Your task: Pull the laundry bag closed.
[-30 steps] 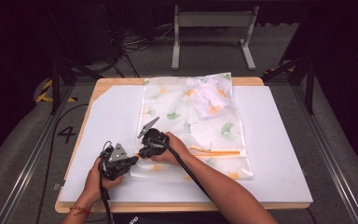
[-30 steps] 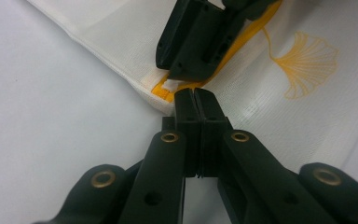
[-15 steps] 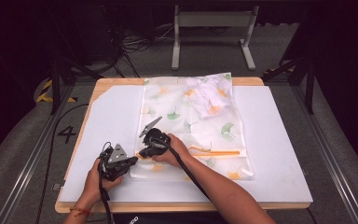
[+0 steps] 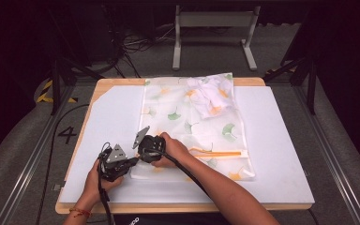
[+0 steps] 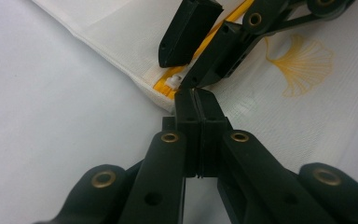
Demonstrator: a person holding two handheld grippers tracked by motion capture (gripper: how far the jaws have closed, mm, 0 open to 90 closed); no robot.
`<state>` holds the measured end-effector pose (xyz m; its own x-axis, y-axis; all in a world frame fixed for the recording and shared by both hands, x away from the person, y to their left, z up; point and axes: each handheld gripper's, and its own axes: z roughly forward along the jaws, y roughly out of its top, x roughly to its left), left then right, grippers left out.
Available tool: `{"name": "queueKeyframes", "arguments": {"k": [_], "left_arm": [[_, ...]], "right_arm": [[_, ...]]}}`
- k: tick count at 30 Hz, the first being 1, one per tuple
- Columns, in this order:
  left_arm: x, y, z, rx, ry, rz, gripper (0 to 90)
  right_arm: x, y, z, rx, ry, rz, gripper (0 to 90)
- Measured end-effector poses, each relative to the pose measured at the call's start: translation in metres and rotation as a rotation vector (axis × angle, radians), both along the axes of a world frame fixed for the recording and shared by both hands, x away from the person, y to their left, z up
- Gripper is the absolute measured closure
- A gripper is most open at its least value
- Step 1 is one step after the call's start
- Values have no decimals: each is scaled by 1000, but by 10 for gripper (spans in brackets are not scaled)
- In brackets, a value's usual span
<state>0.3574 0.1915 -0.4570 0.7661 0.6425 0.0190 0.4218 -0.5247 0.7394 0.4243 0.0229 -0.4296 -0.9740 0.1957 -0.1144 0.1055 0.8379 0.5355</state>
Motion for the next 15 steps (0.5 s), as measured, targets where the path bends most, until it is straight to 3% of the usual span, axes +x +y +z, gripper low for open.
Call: {"name": "queueKeyframes", "arguments": {"k": [5, 7, 12, 13, 15], "left_arm": [[0, 0, 0, -2, 2, -2, 897], [0, 1, 0, -4, 1, -2, 897], [1, 1, 0, -6, 1, -1, 896], [1, 1, 0, -5, 0, -1, 896], [1, 1, 0, -5, -3, 0, 896]], "right_arm": [[3, 3, 4, -59, 44, 20, 765], [4, 6, 6, -97, 71, 36, 834], [8, 14, 9, -155, 68, 46, 860], [7, 15, 9, -163, 68, 47, 841], [9, 19, 11, -194, 19, 40, 707]]}}
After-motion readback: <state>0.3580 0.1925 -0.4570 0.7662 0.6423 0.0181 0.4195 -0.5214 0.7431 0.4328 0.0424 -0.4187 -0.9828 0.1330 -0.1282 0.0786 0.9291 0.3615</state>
